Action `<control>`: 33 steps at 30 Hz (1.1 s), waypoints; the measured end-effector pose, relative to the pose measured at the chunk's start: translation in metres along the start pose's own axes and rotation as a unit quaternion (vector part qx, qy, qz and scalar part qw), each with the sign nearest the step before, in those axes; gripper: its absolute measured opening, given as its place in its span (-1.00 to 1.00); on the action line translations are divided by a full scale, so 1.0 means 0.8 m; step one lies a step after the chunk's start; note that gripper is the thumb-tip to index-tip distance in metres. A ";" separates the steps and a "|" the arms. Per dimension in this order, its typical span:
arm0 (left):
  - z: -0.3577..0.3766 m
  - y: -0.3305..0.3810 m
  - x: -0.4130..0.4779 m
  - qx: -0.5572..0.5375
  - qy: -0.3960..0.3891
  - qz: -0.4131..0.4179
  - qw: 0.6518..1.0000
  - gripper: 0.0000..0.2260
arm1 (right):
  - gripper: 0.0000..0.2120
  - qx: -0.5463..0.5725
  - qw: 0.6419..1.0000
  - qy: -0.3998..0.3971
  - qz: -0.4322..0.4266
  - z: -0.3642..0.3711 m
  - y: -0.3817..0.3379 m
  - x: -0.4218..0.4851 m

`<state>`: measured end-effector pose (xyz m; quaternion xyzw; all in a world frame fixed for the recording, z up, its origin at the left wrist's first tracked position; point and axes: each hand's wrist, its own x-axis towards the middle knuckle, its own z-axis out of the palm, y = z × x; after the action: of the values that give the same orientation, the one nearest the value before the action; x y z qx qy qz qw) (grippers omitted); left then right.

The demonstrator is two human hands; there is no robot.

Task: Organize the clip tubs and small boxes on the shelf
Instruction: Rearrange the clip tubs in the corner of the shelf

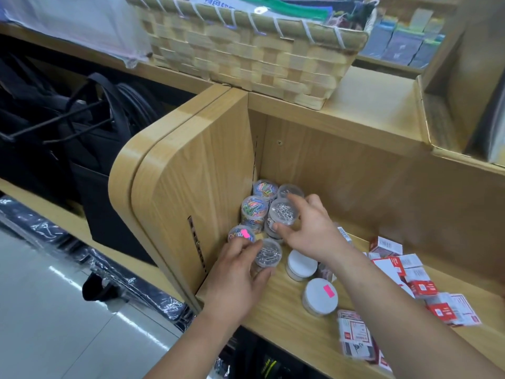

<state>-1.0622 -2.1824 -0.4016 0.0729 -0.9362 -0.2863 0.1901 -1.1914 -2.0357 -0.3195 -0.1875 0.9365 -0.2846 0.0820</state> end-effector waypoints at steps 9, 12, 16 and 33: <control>0.005 -0.003 0.011 0.011 0.034 0.015 0.999 -0.58 | -0.47 0.211 0.975 -0.032 0.070 0.001 0.015 -0.015; 0.002 -0.005 0.007 -0.007 0.041 0.021 0.999 -0.59 | -0.51 0.217 0.974 -0.004 0.073 0.012 0.022 -0.011; 0.002 -0.010 0.007 -0.005 0.027 0.022 0.999 -0.60 | -0.60 0.210 0.975 0.005 0.067 0.014 0.023 -0.010; 0.030 0.057 -0.008 -0.079 -0.135 0.088 0.984 -0.70 | -0.86 0.078 0.990 0.075 0.090 -0.041 0.069 -0.137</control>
<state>-1.0673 -2.1310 -0.3959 -0.0641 -0.9306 -0.3483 0.0919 -1.1161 -1.9333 -0.3180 -0.0737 0.9281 -0.3612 0.0516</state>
